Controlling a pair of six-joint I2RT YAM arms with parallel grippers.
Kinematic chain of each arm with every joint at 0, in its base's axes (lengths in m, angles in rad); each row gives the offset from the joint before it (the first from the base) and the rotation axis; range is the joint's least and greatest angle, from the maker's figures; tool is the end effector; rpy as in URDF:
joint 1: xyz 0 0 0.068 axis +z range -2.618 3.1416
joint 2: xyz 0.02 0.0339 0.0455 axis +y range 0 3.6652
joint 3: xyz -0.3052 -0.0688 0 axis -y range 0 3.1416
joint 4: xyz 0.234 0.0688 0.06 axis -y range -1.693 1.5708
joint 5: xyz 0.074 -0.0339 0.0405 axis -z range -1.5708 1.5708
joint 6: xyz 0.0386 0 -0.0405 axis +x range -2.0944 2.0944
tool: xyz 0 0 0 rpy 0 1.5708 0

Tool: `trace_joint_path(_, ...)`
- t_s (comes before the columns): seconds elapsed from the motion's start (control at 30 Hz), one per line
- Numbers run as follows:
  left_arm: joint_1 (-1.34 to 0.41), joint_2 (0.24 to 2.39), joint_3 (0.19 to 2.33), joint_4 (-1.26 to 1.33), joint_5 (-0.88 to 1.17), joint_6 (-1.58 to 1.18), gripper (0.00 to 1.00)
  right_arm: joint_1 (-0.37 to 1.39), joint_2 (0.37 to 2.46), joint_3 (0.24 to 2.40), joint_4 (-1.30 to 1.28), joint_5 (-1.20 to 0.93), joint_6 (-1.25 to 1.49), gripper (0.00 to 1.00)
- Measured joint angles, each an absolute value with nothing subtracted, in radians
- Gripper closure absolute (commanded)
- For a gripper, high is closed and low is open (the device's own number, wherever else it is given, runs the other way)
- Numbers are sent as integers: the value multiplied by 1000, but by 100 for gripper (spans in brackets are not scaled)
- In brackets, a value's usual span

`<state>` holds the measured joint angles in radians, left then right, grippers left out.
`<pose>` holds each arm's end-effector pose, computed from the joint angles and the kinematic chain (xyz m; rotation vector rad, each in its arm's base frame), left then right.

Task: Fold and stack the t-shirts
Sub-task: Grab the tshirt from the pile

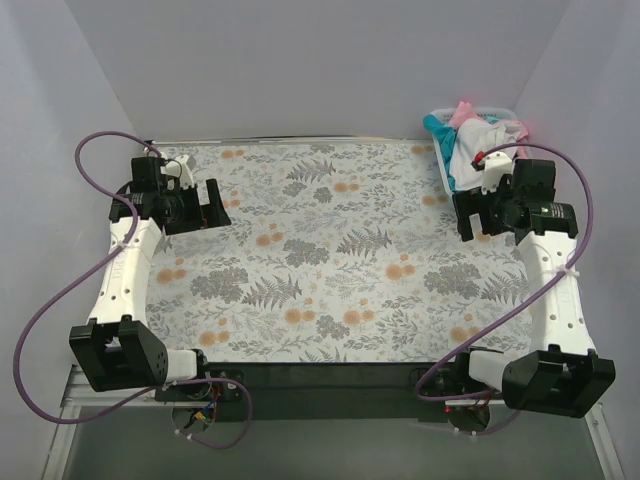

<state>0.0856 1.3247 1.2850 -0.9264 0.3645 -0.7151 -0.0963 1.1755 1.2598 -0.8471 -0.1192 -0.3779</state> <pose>0.2447 0.0072 0.3696 -0.8723 2.4431 -0.7039 0.2113 -0.0158 0.3970 -0.3855 2.2968 -0.0988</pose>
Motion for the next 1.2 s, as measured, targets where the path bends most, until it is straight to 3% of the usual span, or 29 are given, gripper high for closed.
trace_joint_path(0.27, 86, 1286, 1283, -877, 273, -738, 2, -96, 1349, 1388, -851, -126, -383, 2)
trace_joint_path(0.7, 86, 1246, 1286, -865, 183, -687, 2, -142, 1959, 2016, -809, -133, -373, 2)
trace_joint_path(0.93, 86, 1278, 1327, -939, 176, -643, 2, -155, 2198, 2193, -750, -121, -374, 4)
trace_joint_path(1.03, 86, 1286, 1327, -962, 176, -630, 2, -155, 2250, 2196, -713, -101, -376, 19)
trace_joint_path(1.07, 86, 1288, 1327, -970, 176, -627, 2, -155, 2262, 2196, -701, -95, -376, 31)
trace_joint_path(1.13, 86, 1290, 1327, -979, 176, -623, 2, -155, 2282, 2196, -676, -83, -380, 44)
trace_joint_path(1.2, 86, 1290, 1327, -987, 176, -620, 2, -155, 2291, 2196, -660, -72, -378, 64)
